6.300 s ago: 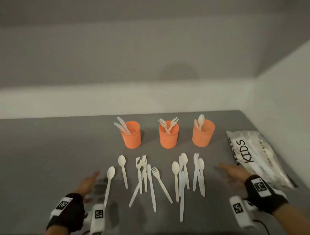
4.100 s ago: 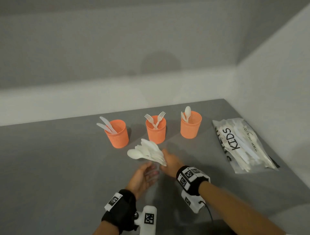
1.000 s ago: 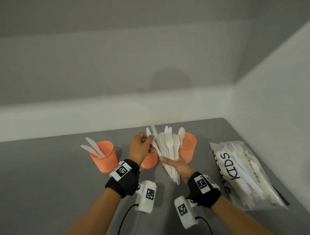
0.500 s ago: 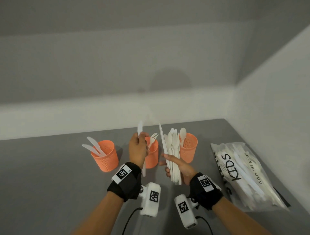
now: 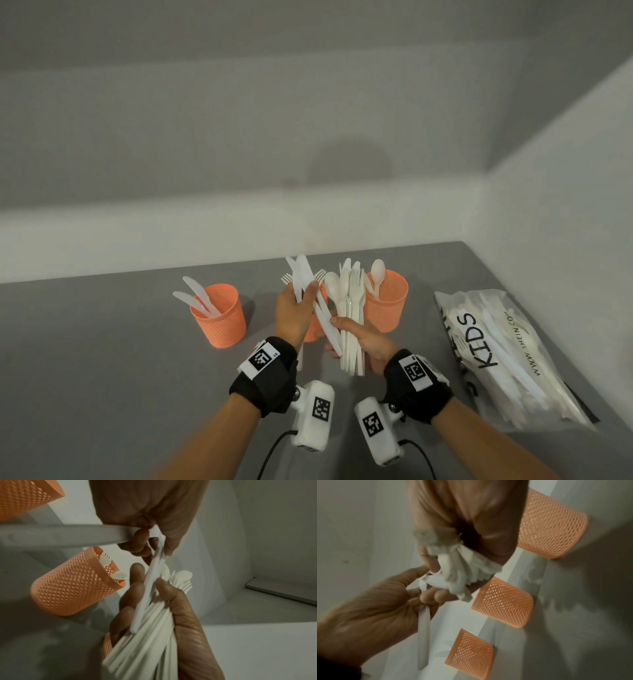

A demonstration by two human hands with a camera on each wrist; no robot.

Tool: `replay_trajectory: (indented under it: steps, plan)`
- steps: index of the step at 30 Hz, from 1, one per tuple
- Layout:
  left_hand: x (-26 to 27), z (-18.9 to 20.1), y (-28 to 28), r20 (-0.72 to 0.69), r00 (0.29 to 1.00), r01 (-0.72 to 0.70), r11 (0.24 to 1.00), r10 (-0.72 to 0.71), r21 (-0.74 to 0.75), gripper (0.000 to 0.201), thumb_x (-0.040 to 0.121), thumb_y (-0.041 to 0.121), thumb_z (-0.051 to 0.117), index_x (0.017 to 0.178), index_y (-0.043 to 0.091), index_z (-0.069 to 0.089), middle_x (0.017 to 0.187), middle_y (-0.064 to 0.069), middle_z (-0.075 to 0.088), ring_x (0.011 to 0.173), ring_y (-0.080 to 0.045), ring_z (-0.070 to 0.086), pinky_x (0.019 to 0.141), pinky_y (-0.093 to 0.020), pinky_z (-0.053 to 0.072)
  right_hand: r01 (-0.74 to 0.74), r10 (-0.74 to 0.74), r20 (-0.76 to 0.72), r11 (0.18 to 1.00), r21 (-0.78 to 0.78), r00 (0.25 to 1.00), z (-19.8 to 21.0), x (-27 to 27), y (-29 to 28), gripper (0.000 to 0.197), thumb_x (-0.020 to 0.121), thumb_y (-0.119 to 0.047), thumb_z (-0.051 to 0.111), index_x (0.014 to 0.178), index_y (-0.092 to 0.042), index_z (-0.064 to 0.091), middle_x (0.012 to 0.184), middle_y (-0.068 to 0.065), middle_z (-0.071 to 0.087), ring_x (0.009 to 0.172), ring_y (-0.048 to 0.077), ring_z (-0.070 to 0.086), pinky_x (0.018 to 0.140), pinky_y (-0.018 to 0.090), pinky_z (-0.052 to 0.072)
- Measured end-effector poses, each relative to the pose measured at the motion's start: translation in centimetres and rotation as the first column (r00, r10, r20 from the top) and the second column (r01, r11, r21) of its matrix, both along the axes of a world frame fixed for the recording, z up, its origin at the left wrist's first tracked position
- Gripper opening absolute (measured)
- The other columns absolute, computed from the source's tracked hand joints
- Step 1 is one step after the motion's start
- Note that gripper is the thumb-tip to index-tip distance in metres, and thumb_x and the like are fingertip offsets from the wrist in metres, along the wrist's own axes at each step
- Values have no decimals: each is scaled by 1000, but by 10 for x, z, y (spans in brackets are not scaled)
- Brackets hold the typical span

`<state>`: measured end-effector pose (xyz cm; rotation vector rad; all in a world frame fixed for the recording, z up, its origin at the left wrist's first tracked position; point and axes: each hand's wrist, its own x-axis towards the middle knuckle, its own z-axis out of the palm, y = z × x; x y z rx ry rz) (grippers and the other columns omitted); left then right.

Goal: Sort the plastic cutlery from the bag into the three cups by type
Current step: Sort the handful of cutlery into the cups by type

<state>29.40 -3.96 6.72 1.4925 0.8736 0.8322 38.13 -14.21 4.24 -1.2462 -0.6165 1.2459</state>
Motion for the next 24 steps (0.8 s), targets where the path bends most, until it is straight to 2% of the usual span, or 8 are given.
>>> replay_trajectory:
  steps: [4, 8, 12, 14, 17, 21, 23, 24]
  plan:
    - [-6, -8, -1, -16, 997, 69, 998, -69, 1, 13, 93, 12, 51, 97, 2, 59, 80, -10, 65, 72, -19, 64, 60, -19, 52, -38, 38, 9, 999, -3, 999, -1, -3, 3, 12, 93, -15, 52, 97, -16, 63, 81, 6, 74, 67, 18, 70, 61, 26, 56]
    - [-20, -13, 19, -5, 996, -89, 995, 89, -54, 38, 99, 21, 39, 67, 10, 54, 62, -6, 57, 59, -17, 54, 65, -31, 43, -9, 9, -13, 1000, 4, 1000, -5, -1, 9, 12, 92, -14, 53, 102, -12, 61, 85, 11, 72, 77, 23, 70, 68, 32, 58]
    - [-42, 2, 58, 72, 971, -223, 971, 229, -84, 35, 100, 27, 38, 71, 12, 50, 46, 3, 47, 42, -12, 47, 58, -34, 41, 12, -10, 52, 999, -39, 999, -10, 7, 9, 13, 92, -13, 55, 104, -13, 61, 54, -2, 53, 48, 11, 53, 54, 27, 53]
    - [-54, 21, 80, 88, 922, -380, 924, 376, 36, 36, 97, 33, 45, 71, 8, 50, 51, -4, 44, 44, -15, 44, 51, -26, 43, 3, -1, 45, 999, -52, 999, -12, 10, 8, 13, 92, -13, 54, 104, -14, 61, 47, -5, 43, 40, 8, 41, 44, 22, 44]
    - [-65, 40, 115, 163, 849, -527, 829, 503, 187, 43, 91, 39, 54, 73, 0, 51, 54, -10, 46, 47, -18, 46, 40, -8, 36, 5, -3, 46, 998, -60, 999, -10, 13, 8, 14, 92, -12, 54, 105, -12, 59, 45, -5, 40, 35, 6, 37, 39, 19, 37]
    - [-63, 30, 126, 105, 849, -529, 825, 519, 200, 44, 89, 42, 56, 65, 6, 46, 55, -6, 43, 53, -21, 45, 46, -13, 40, 0, 2, 52, 1000, -30, 999, -10, 20, -5, 12, 91, -11, 55, 103, -11, 58, 46, -4, 40, 35, 7, 35, 39, 19, 35]
    - [-63, 15, 126, 42, 852, -520, 836, 522, 172, 42, 90, 41, 54, 72, 3, 52, 56, -6, 47, 53, -18, 46, 48, -13, 40, -10, 11, 54, 1000, -10, 998, -8, 21, -6, 8, 91, -9, 54, 99, -11, 57, 46, -4, 41, 35, 7, 35, 39, 18, 35]
    - [-64, 6, 127, 7, 856, -512, 846, 517, 149, 42, 91, 40, 54, 76, 1, 55, 59, -6, 50, 55, -18, 49, 55, -17, 43, -19, 19, 57, 1000, -6, 998, -6, 20, -6, 7, 92, -8, 54, 98, -11, 56, 47, -4, 42, 35, 7, 35, 39, 18, 35]
